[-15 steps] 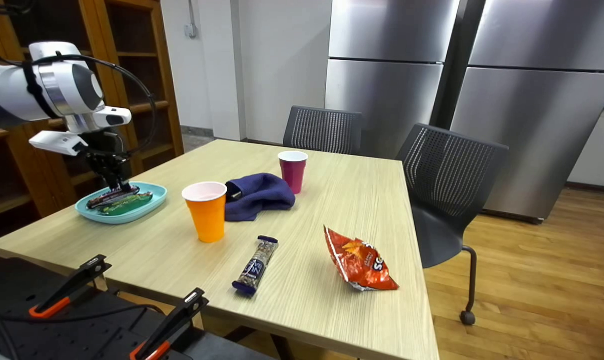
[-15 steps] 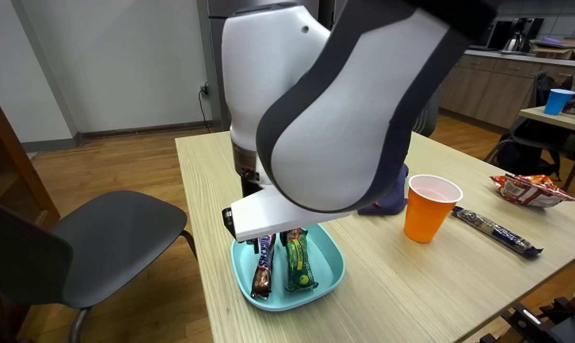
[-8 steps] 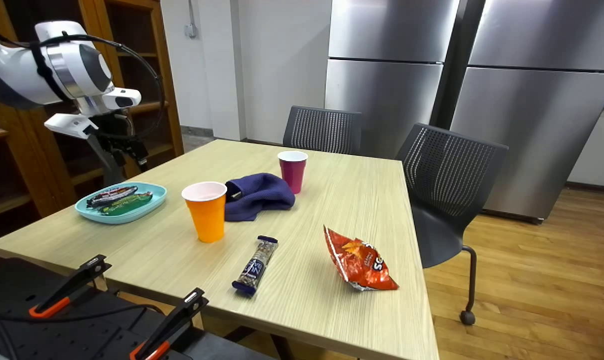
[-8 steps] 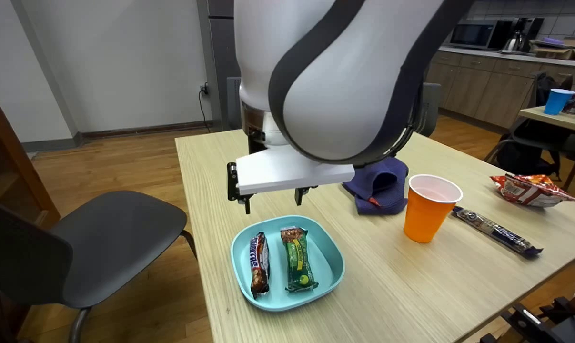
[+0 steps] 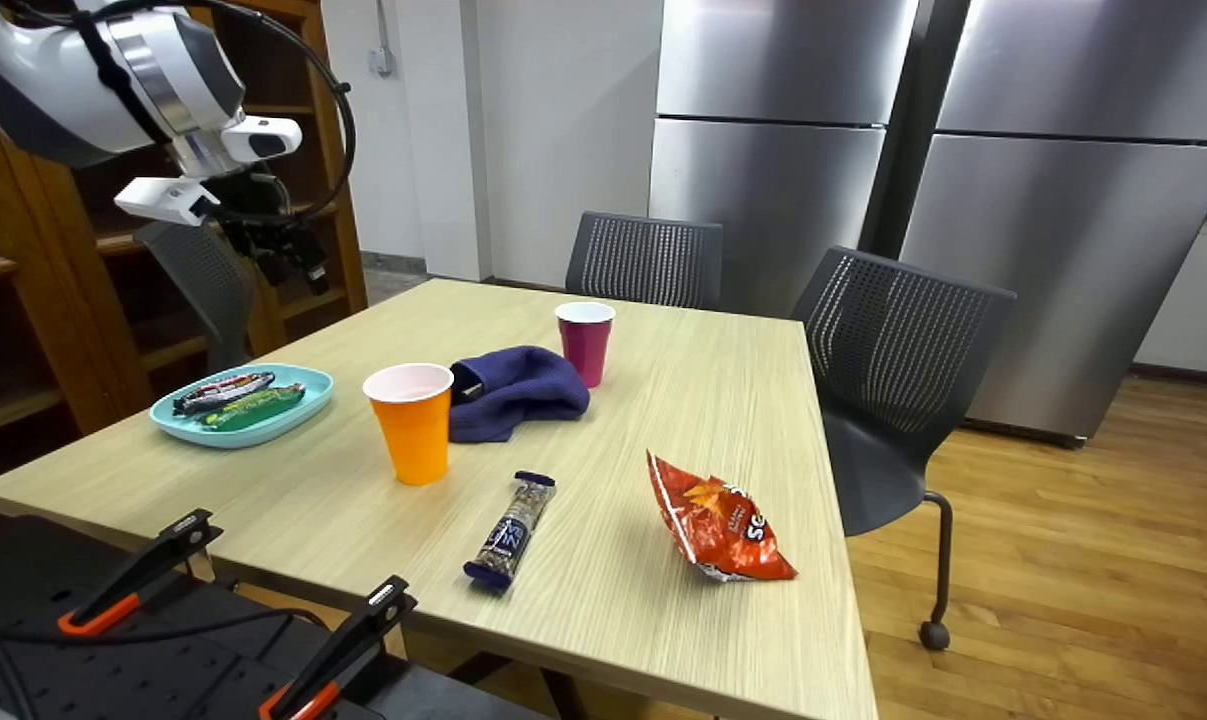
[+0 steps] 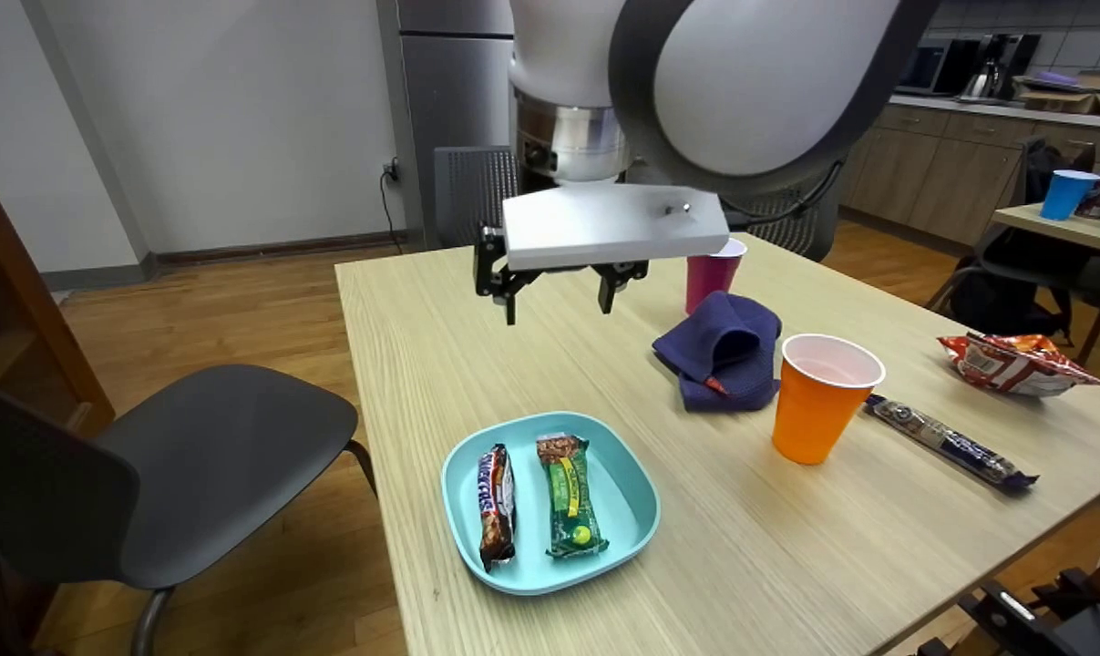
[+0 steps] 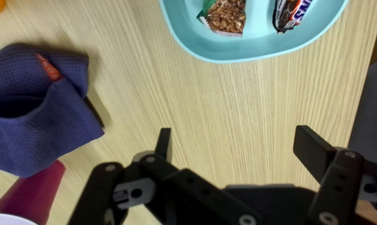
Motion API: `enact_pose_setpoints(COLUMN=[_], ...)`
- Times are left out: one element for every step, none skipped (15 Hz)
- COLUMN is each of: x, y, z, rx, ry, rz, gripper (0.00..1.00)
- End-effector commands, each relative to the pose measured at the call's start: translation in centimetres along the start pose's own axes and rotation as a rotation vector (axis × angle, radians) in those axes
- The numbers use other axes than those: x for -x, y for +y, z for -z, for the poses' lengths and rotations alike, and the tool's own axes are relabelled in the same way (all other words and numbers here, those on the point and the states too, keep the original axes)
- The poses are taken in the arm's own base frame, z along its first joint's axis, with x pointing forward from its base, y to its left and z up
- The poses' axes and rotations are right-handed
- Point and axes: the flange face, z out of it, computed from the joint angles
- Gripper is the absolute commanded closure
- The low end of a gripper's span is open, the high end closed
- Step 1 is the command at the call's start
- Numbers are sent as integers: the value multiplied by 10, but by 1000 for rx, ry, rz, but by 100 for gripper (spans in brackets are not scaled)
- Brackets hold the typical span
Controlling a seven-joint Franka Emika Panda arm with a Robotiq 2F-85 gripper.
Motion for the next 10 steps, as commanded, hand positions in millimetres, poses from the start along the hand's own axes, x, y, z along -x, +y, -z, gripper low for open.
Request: enact_pose_setpoints(x=[-4, -9, -14, -21, -22, -27, -29, -28, -24, -21], y=[37, 51, 69, 84, 56, 66, 69, 68, 63, 59], z=[35, 42, 51, 56, 34, 39, 39, 37, 35, 33], rx=[36, 40, 44, 56, 39, 39, 38, 37, 36, 36], ry=[20, 31, 42, 51, 42, 49, 49, 45, 40, 35], rz=[-15, -7, 1, -1, -12, -23, -29, -27, -17, -9], gripper=[0, 0, 0, 0, 0, 0, 0, 0, 0, 0])
